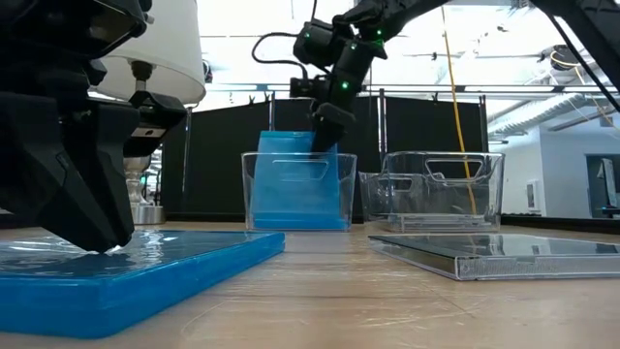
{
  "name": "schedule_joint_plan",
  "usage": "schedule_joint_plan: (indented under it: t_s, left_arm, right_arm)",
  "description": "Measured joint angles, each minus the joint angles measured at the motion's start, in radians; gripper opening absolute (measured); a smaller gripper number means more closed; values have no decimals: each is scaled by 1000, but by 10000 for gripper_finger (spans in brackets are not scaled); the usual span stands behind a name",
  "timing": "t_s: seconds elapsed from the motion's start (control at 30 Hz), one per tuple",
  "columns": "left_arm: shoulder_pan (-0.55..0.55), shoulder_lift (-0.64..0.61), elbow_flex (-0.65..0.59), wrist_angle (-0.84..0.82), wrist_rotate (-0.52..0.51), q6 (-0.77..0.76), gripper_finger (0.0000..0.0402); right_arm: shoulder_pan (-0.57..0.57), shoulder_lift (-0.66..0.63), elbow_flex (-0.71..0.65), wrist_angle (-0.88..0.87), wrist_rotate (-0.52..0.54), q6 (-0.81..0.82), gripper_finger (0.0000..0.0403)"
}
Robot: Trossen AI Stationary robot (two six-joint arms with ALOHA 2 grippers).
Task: Pick & place jewel cases by type
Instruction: Put the top blue CD case into the left transparent bin
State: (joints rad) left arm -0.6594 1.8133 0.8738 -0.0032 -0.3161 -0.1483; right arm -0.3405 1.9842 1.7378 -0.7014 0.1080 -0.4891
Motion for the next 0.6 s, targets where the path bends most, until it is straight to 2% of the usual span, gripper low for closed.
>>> schedule_joint_plan:
  t_s: [0.07,0.3,0.6]
  left_arm:
    - [0,0,0,0,0,-5,46]
    - [0,0,0,-1,0,-9,46]
    - [-2,0,0,-1,0,-12,46]
  right_arm:
    - [15,0,0,14,28,-27,262]
    - [35,0,0,37,26,-72,255]
    - [35,0,0,72,28,-109,270]
